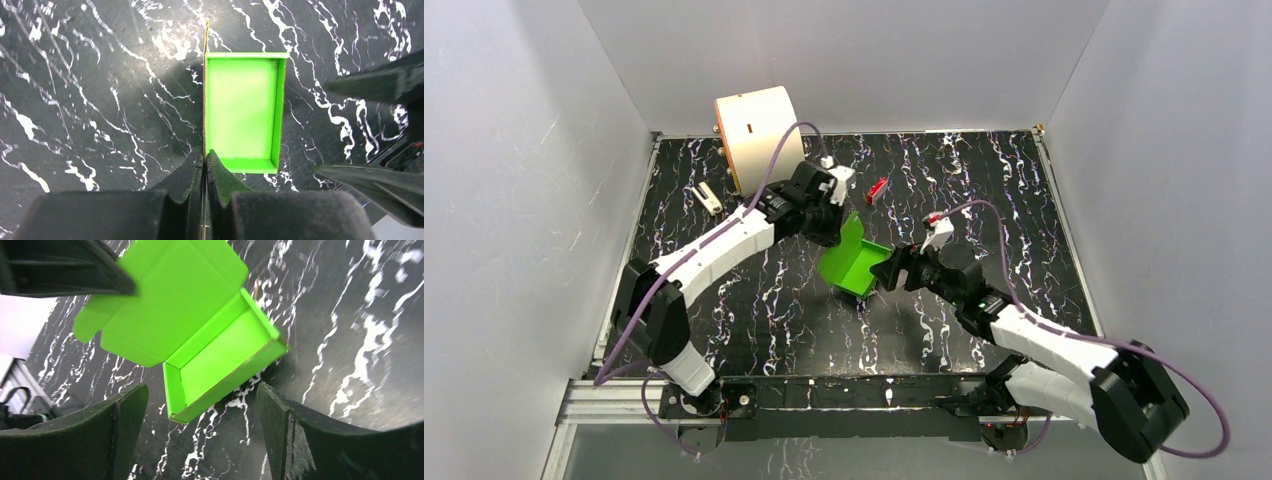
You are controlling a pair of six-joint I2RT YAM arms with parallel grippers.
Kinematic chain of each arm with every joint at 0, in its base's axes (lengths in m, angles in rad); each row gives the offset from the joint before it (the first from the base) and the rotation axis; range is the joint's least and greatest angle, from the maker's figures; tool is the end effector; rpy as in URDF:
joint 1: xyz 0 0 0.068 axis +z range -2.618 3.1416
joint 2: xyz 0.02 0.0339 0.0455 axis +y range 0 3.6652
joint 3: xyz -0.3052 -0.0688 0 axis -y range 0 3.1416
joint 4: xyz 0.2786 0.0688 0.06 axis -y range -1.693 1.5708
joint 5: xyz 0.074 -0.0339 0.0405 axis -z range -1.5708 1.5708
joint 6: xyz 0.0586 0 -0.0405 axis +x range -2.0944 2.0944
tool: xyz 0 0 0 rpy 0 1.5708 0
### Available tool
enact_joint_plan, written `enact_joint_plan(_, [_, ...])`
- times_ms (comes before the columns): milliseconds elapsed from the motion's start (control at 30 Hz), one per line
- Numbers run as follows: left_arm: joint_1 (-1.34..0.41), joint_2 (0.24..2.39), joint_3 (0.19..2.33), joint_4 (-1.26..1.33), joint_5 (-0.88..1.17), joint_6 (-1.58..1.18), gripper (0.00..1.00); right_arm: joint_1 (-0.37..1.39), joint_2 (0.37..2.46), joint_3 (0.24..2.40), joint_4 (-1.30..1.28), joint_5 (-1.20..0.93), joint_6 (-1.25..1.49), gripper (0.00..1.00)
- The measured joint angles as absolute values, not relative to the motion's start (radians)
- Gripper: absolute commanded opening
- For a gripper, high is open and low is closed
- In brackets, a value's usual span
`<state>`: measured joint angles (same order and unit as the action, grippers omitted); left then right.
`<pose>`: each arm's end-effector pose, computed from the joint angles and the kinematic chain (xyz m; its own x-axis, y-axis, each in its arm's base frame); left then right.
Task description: Fold the paper box
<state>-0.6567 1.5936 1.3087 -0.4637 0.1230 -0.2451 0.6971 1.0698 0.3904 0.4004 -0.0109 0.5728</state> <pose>0.3188 -0.2548 0.3080 -0.6872 0.2257 -0.6905 0.5260 0.8101 -0.2588 0.1953 0.1644 0.2163 -0.5297 0.2633 -0.8063 -0.4318 0.7345 0.5236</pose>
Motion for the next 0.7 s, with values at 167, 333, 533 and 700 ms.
enact_joint_plan(167, [-0.710, 1.680, 1.450, -0.559, 0.142, -0.055, 0.02, 0.694, 0.915, 0.434, 0.295, 0.038, 0.393, 0.95])
enact_joint_plan(333, [-0.742, 1.769, 1.548, -0.636, 0.207, 0.139, 0.04, 0.694, 0.816, 0.456, 0.226, 0.077, 0.257, 0.95])
enact_joint_plan(533, [-0.743, 1.831, 1.580, -0.715, 0.278, 0.336, 0.06, 0.693, 0.766, 0.456, 0.188, 0.044, 0.141, 0.99])
enact_joint_plan(700, [-0.748, 1.868, 1.620, -0.754, 0.284, 0.442, 0.15, 0.693, 0.785, 0.449, 0.175, 0.022, 0.081, 0.99])
